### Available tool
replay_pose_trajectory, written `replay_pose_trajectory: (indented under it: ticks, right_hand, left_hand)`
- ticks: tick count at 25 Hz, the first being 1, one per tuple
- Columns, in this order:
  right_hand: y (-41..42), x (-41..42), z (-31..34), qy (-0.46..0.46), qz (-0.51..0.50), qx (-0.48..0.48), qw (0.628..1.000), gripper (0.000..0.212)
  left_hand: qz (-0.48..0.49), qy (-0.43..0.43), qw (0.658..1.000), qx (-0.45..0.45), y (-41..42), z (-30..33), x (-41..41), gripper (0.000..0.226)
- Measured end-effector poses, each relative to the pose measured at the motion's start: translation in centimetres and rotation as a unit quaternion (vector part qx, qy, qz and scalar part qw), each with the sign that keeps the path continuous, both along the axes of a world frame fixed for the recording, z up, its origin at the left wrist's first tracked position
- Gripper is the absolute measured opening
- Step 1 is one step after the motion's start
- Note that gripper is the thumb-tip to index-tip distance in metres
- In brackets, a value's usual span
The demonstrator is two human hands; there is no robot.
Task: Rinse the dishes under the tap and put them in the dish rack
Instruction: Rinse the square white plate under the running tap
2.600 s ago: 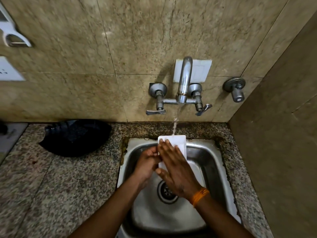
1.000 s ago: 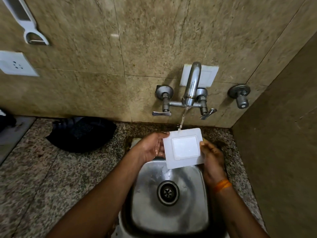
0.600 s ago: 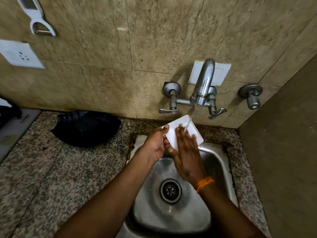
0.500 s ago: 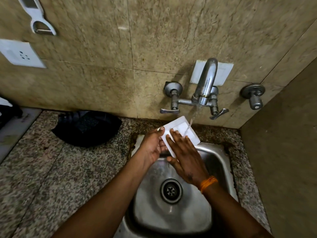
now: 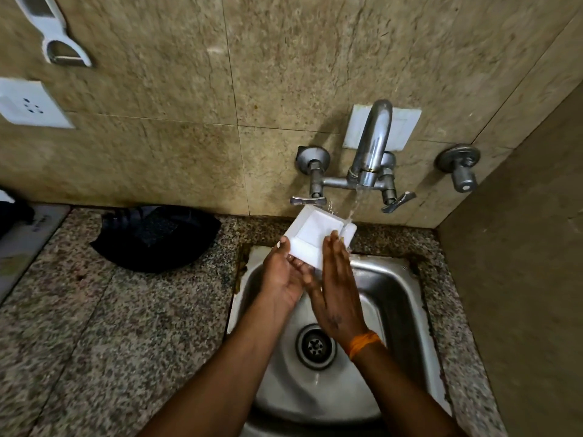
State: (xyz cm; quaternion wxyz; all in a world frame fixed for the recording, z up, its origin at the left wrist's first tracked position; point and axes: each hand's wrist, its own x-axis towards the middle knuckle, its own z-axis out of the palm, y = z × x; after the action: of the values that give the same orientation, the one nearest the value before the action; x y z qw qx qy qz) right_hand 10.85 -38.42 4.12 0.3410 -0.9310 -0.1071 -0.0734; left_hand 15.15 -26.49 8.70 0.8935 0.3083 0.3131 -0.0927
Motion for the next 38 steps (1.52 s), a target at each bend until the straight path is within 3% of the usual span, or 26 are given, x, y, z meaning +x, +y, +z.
replay_pose_trajectory:
  ticks: [4, 10, 14, 17, 20, 22, 25, 27, 30, 31, 32, 35, 38]
  right_hand:
    - [-0.4, -3.3, -0.3, -0.009, 0.045, -0.055, 0.997, 0.081]
    - [-1.2, -0.6, 3.1, -0.013, -0.018, -0.105, 0.994, 0.082]
    - [-3.9, 1.4, 5.0, 0.033, 0.025, -0.128, 0.991, 0.087]
    - [-6.0, 0.8, 5.1, -0.039, 0.096, -0.121, 0.987, 0.083]
    - [-7.9, 0.0, 3.9, -0.126, 0.084, -0.107, 0.983, 0.064]
    - [-8.7, -0.2, 2.9, -0.161, 0.01, -0.078, 0.984, 0.052]
    - [-9.2, 0.1, 3.1, -0.115, -0.132, 0.034, 0.984, 0.034]
    - [-9.1, 0.3, 3.2, -0.062, -0.181, 0.104, 0.976, 0.023]
    - [-8.0, 0.6, 3.3, 0.04, -0.189, 0.258, 0.947, 0.016]
    - [-7.4, 0.7, 3.5, 0.071, -0.186, 0.303, 0.932, 0.014]
    - [-6.8, 0.8, 3.6, 0.103, -0.18, 0.337, 0.918, 0.014]
    - [-4.6, 1.3, 3.9, 0.178, -0.158, 0.378, 0.894, 0.016]
    - [-3.0, 1.8, 4.7, 0.168, -0.187, 0.395, 0.883, 0.019]
  left_hand:
    - [0.055, 0.013, 0.997, -0.046, 0.3, -0.6, -1.1, 0.037]
    - [0.028, 0.026, 0.999, -0.037, 0.3, -0.2, -2.3, 0.026]
    - [0.006, 0.029, 1.0, -0.003, 1.2, 0.0, -2.4, 0.022]
    - [-0.02, 0.036, 0.999, 0.015, 1.2, 1.0, -1.7, 0.019]
    - [-0.063, 0.054, 0.995, 0.049, -0.4, 2.5, -0.1, 0.013]
    - [-0.109, 0.058, 0.99, 0.072, -2.0, 3.3, 0.9, 0.012]
    - [-0.208, 0.028, 0.969, 0.133, -4.4, 3.9, 2.0, 0.033]
    - [-0.23, 0.006, 0.934, 0.274, -4.9, 2.7, 1.8, 0.04]
    - [-0.18, -0.034, 0.853, 0.488, -3.0, 0.3, 0.3, 0.025]
    - [-0.192, -0.045, 0.85, 0.489, -1.8, -0.5, -0.3, 0.017]
    - [-0.207, -0.054, 0.869, 0.446, -0.6, -1.0, -0.9, 0.009]
    - [-0.243, -0.066, 0.917, 0.309, 3.1, -1.5, -2.6, 0.019]
    - [-0.227, -0.089, 0.908, 0.341, 4.9, -1.5, -4.0, 0.022]
